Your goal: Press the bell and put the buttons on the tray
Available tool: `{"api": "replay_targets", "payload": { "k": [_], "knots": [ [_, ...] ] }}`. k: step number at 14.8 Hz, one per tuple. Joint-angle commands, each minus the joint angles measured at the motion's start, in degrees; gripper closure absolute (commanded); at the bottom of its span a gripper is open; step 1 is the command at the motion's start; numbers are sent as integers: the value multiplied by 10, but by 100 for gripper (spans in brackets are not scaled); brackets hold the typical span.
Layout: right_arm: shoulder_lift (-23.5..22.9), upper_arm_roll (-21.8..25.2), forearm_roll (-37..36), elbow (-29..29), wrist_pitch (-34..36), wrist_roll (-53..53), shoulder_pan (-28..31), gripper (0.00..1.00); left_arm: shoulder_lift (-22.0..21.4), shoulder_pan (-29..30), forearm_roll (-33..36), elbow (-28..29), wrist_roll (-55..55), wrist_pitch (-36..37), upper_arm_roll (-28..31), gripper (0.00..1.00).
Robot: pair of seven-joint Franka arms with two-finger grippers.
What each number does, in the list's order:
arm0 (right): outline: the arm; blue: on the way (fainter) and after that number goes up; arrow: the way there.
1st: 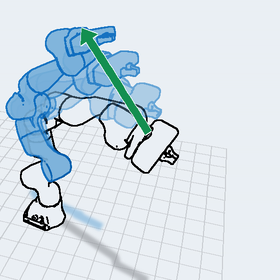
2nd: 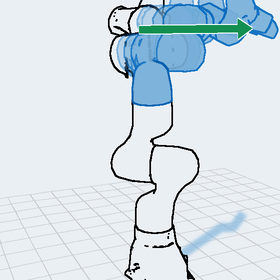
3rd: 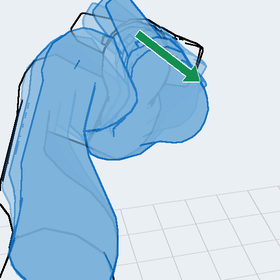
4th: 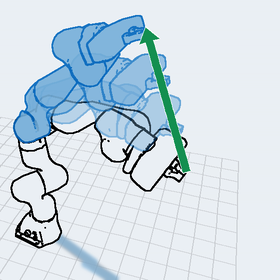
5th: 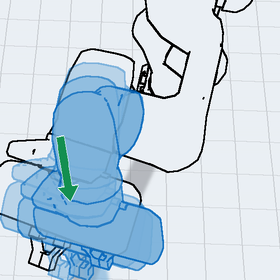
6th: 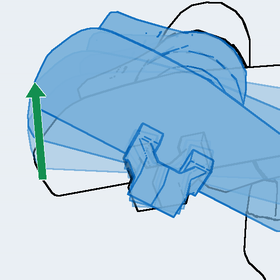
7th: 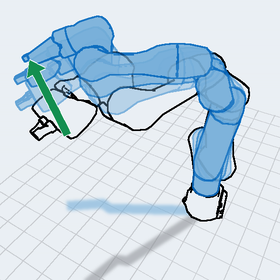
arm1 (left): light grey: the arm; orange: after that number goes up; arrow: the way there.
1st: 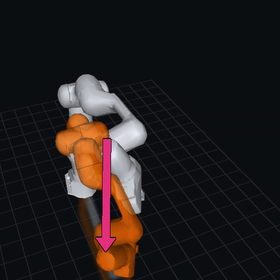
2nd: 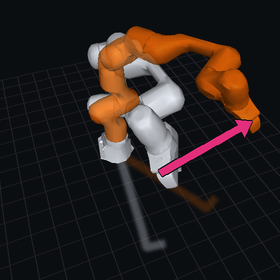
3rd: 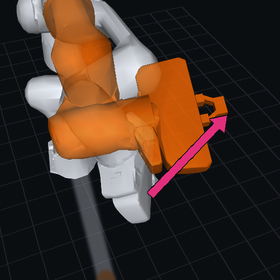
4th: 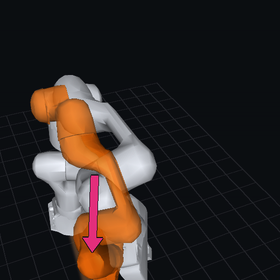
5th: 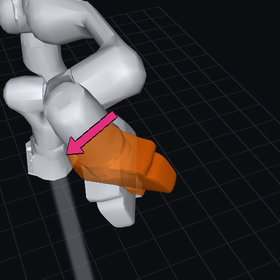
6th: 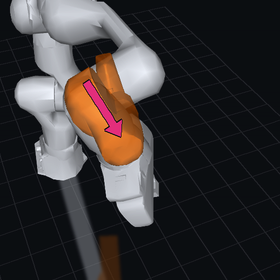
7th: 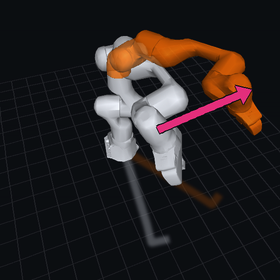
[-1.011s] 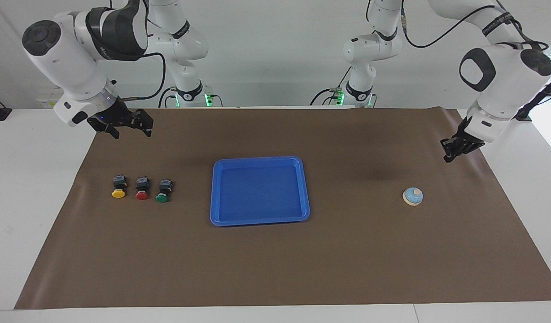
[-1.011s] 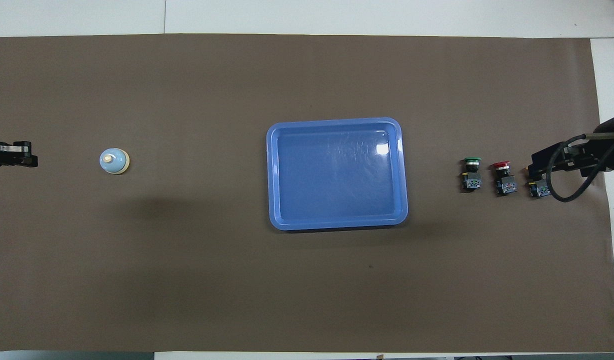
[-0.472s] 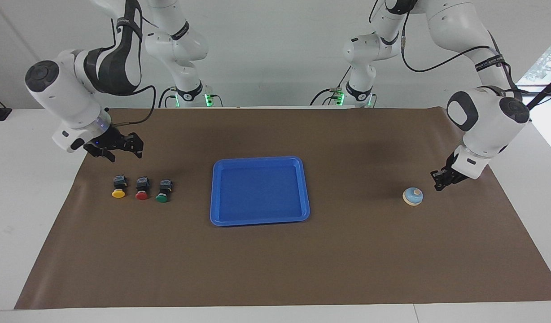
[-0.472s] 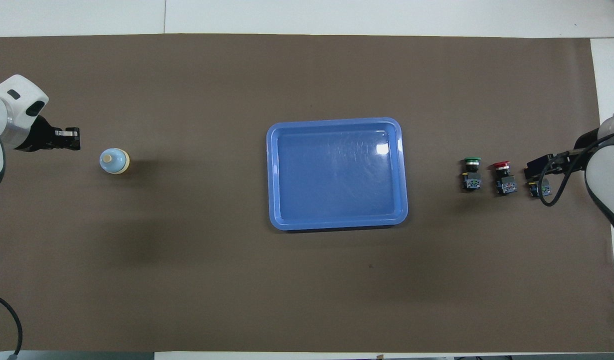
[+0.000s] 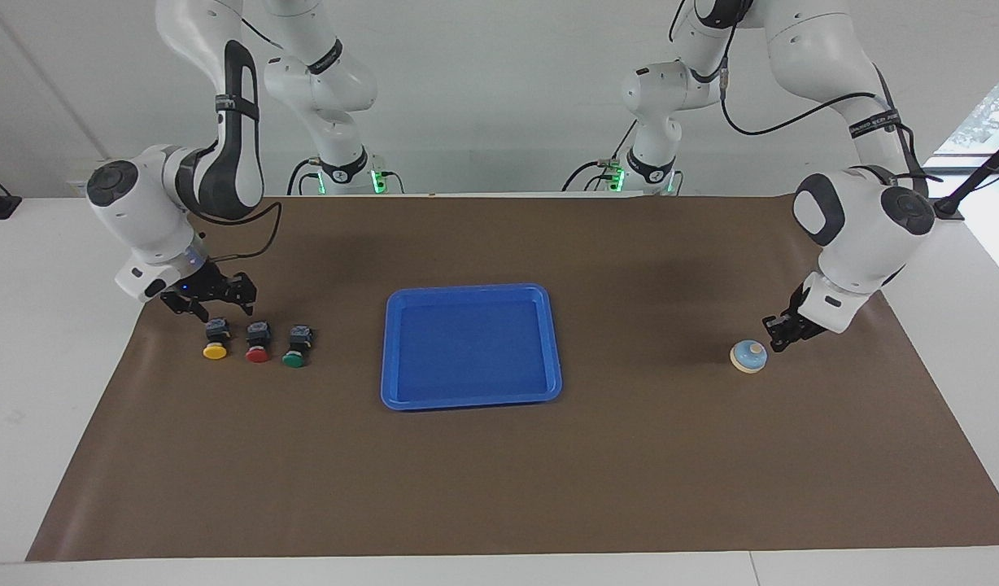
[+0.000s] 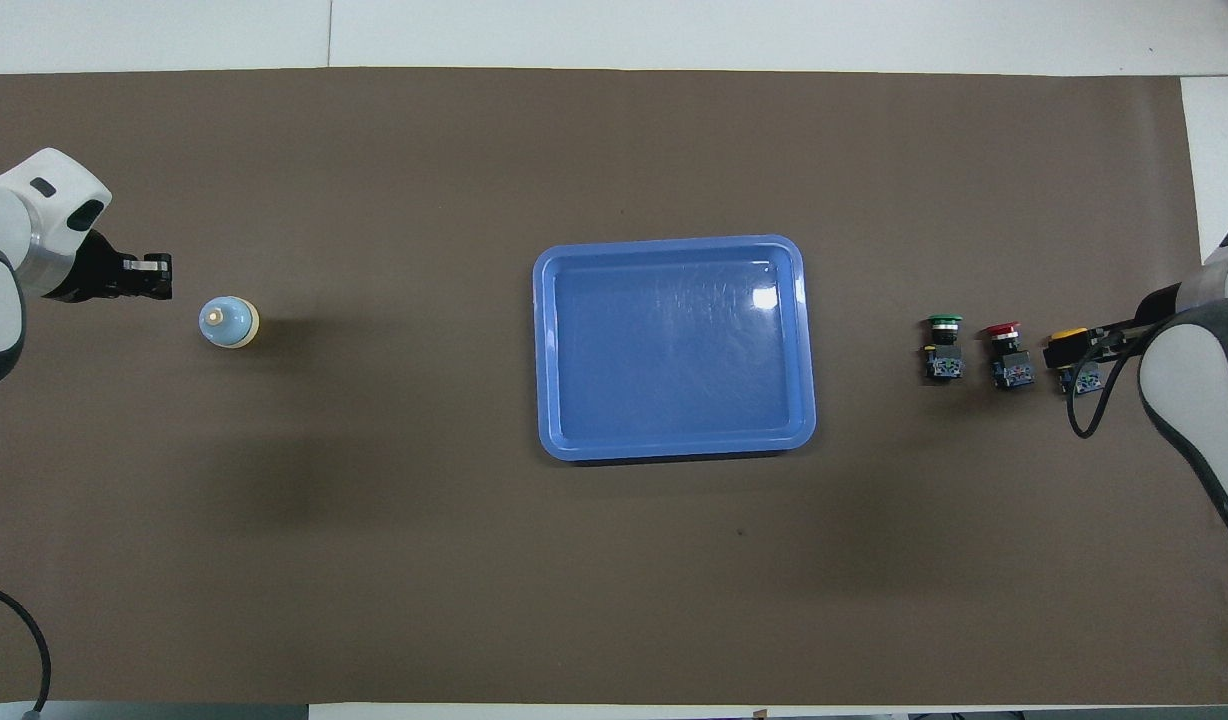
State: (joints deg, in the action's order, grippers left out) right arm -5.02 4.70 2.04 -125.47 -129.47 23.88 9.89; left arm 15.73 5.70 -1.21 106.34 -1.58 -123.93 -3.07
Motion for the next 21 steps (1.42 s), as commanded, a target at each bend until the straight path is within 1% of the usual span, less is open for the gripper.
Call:
{"api": "replay_targets", "payload": {
  "k": [1,3,5,7,9,10,11,14,15,16,17,19,20,21],
  "knots": [
    [-9,-5,-4,-7,-28,29,22,13,20,-9,-1,5,11,-33,5,100],
    [-42,-5,-4,-5,-71,55,34,13,25,-9,-1,7,13,-37,5,100],
    [-49,-5,-4,-5,-75,58,35,13,24,-8,-1,27,17,-46,5,100],
    [-57,-5,-4,-5,-76,59,40,14,24,-9,-1,56,22,-86,5,100],
    [-58,-5,-4,-5,-69,60,43,63,25,-9,-1,57,26,-91,5,100],
    [-57,-5,-5,-5,-66,60,42,93,26,-9,-1,54,26,-88,5,100],
    [-57,-5,-5,-4,-61,62,42,100,26,-8,-1,48,26,-87,5,100],
    [-56,-5,-21,6,-33,89,42,100,27,-8,-4,5,27,-31,5,100],
    [-55,-5,-21,18,-12,87,35,100,26,-8,-4,-3,27,-15,4,100],
    [-55,-7,-21,42,23,79,29,100,26,-9,-4,-2,28,-12,4,100],
    [-55,-7,-21,65,55,54,9,100,25,-9,-4,1,29,-13,4,100],
    [-56,-7,-21,112,123,-37,-51,100,24,-10,-4,3,31,-11,5,100],
    [-58,-8,-20,128,144,-94,-85,100,22,-15,-4,10,35,-13,5,100],
    [-58,-9,-20,134,149,-158,-124,100,19,-15,-4,18,35,-15,5,100]
  ]
}}
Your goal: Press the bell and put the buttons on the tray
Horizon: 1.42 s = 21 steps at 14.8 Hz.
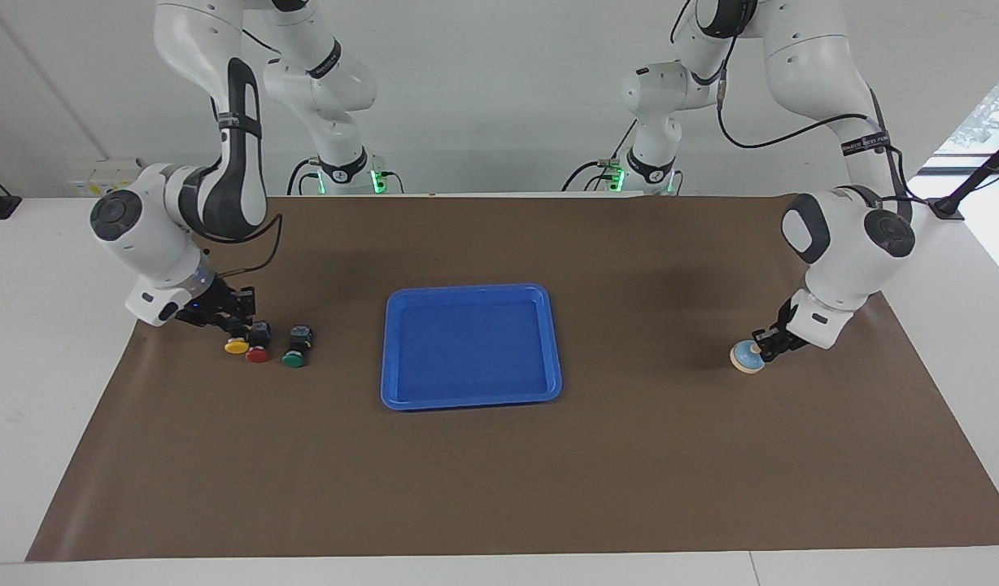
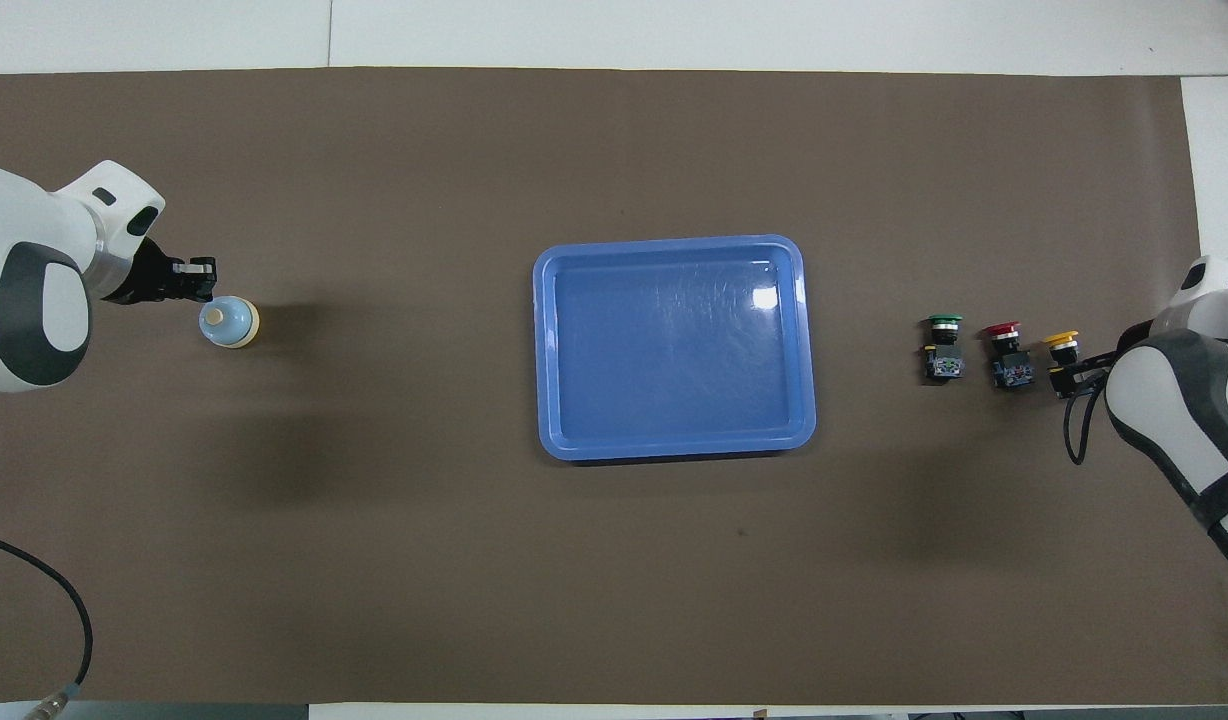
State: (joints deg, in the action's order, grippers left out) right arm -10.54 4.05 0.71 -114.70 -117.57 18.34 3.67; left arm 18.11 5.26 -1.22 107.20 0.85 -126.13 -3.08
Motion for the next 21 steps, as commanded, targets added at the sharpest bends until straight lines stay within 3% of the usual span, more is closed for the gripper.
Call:
{"api": "replay_targets", "payload": {
  "k": [1,4,7,12,16,21],
  "knots": [
    [-4,-3,-2,26,25,-150,-97,100,-6,-10,-4,17,12,4,5,100],
    [-5,-4,7,26,-3,-231,-160,100,-15,-11,-3,57,15,-42,5,100],
    [-30,-4,84,39,-58,-246,-208,100,-14,-11,-3,58,18,-50,5,100],
    [-96,-4,92,91,-106,-337,-294,100,-32,-4,-3,-58,17,129,6,100],
    [-115,-4,85,79,-132,-335,-298,100,-105,-1,-3,-65,17,186,7,100],
    [-114,-3,81,77,-113,-339,-297,100,-185,11,-3,-65,10,269,7,100]
  ]
}}
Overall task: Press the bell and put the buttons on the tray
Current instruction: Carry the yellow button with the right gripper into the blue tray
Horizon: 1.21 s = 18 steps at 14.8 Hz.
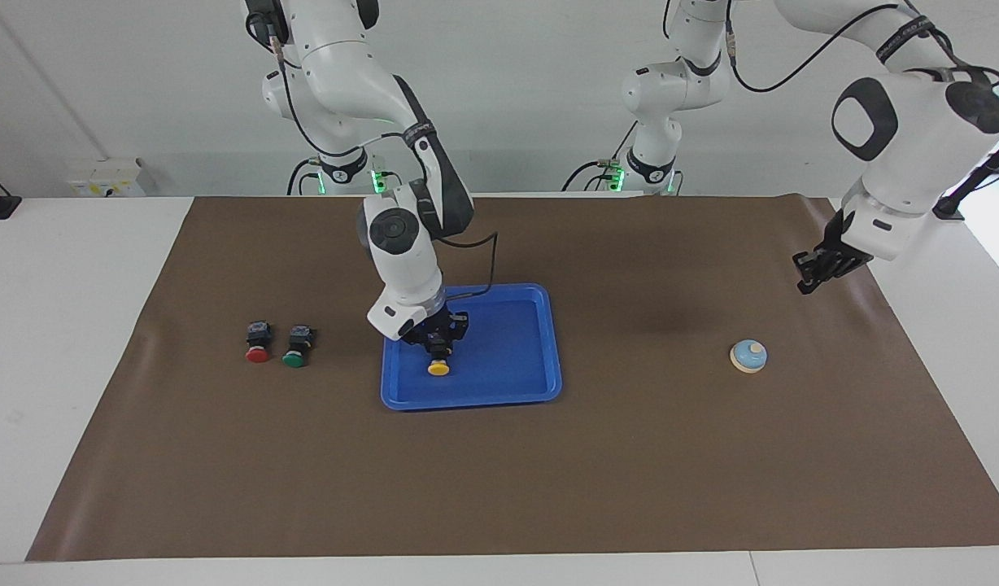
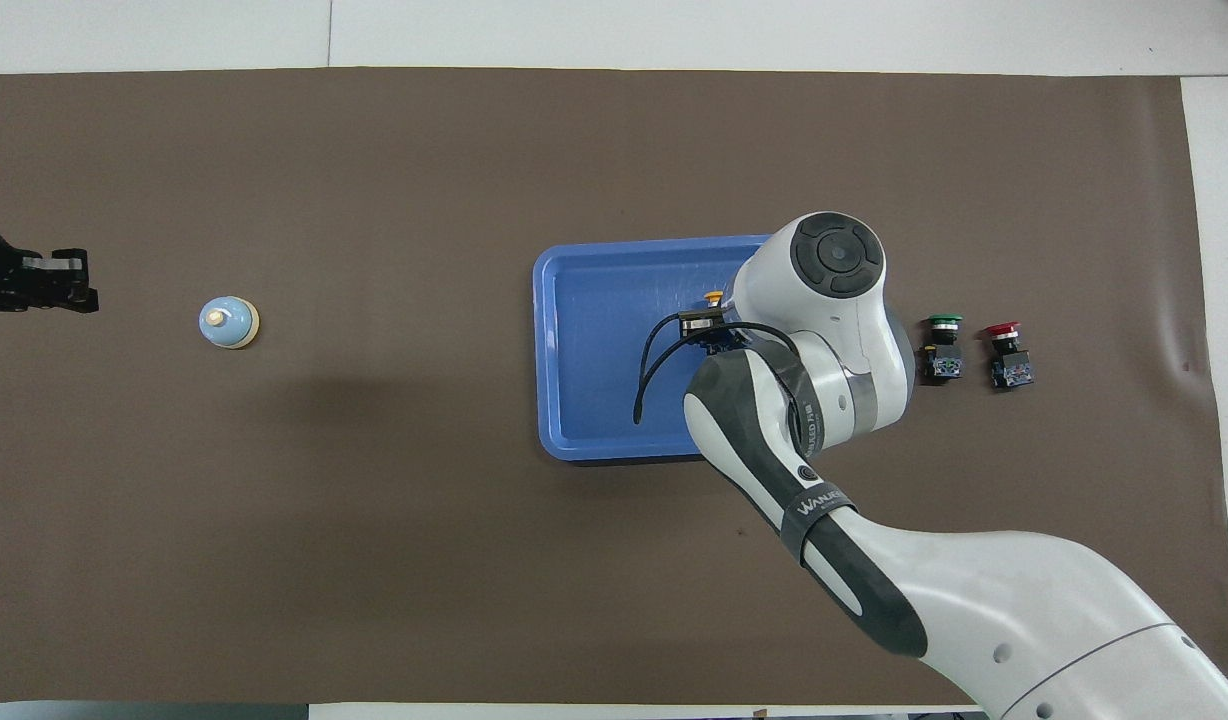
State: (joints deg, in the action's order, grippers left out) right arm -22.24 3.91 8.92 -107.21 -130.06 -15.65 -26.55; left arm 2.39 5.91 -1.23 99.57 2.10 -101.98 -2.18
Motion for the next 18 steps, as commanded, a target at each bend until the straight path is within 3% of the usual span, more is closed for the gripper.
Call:
{"api": "replay_targets", "payload": {
  "k": [1,2,3,7,9,10,12,13,18],
  "knots": [
    [4,0,-1,-1,18,0,10,100,-35,2,-3,12,-2,36,-2,45],
    [4,0,-2,-2,32,0,11,100,-45,0,-3,12,-2,42,-2,8],
    [6,2,-10,-1,49,-1,10,100,-55,0,-2,12,-3,52,-2,0],
    [11,2,-47,-1,106,-6,9,100,-91,2,-2,11,-6,96,-3,0],
    [12,0,-47,-9,94,-23,7,100,-93,-1,-2,11,-6,112,-4,0],
    [12,0,-47,-10,83,-23,7,78,-94,-2,-2,11,-6,111,-5,0],
    [12,0,-47,-11,76,-20,10,6,-94,-2,-2,10,-6,112,-5,0],
    [12,0,-47,-3,85,-20,9,0,-95,-2,-1,10,-6,113,-5,0],
    [37,3,-47,34,140,1,49,0,-112,-1,-2,11,-7,113,-4,0]
  ]
}}
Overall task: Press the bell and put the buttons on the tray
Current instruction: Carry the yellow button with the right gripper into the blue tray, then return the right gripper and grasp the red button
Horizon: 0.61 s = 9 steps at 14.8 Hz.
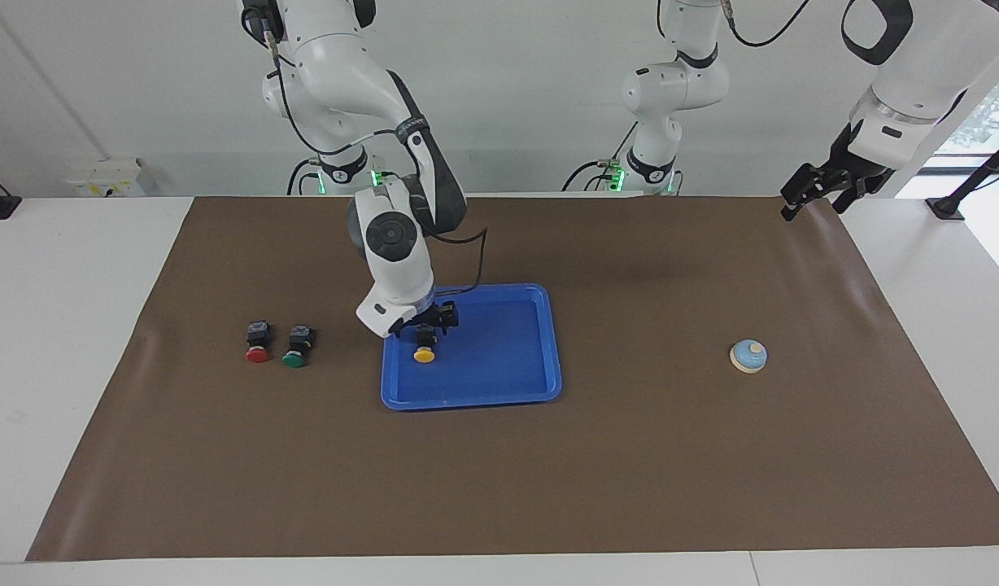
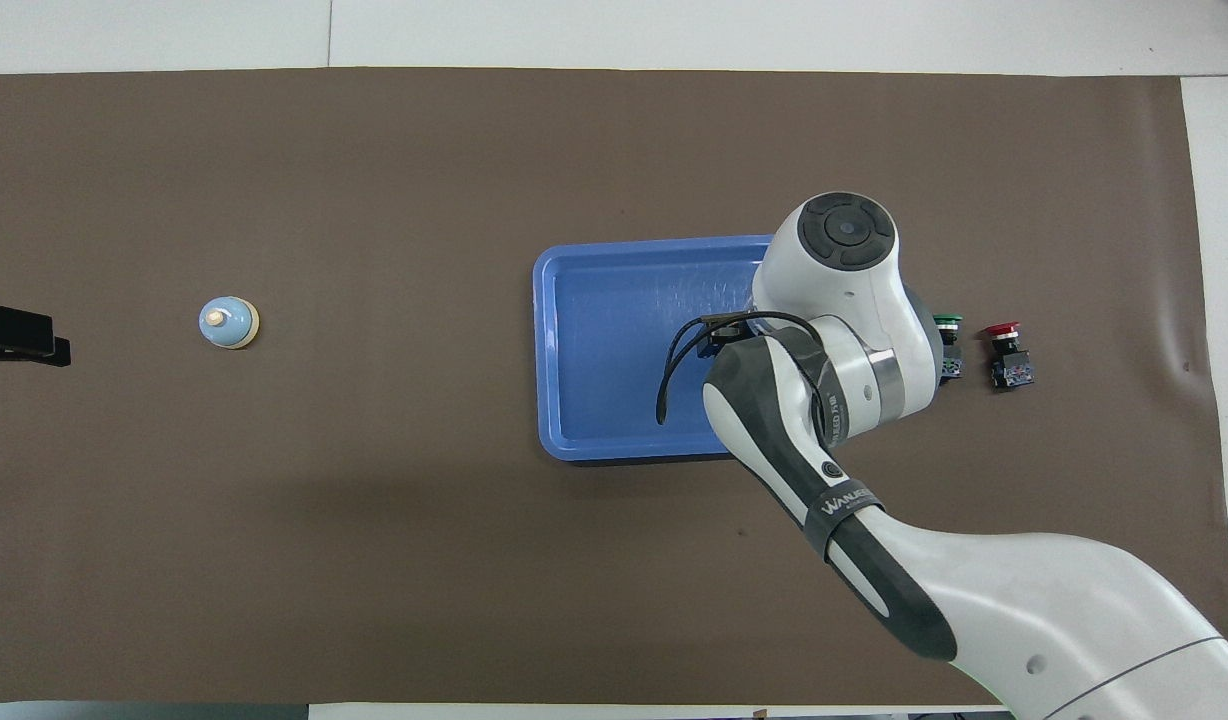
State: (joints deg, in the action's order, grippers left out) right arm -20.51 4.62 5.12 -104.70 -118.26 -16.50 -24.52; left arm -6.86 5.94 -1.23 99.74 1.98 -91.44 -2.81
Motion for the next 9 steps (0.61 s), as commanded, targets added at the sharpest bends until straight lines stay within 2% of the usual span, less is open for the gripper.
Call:
{"api": "replay_targets", "payload": {
  "k": [1,3,7,9],
  "knots": [
    [24,-3,-10,6,29,29,43,0,-22,-1,-2,9,-6,9,3,0],
    [41,-3,-25,-1,64,107,86,0,-31,-1,-1,8,-6,18,3,0],
    [71,-3,-62,-38,76,234,188,0,-41,-2,-2,8,-5,27,1,0],
    [74,-3,-79,-51,79,248,224,0,-42,-3,-2,10,-6,22,-1,0]
  ]
}}
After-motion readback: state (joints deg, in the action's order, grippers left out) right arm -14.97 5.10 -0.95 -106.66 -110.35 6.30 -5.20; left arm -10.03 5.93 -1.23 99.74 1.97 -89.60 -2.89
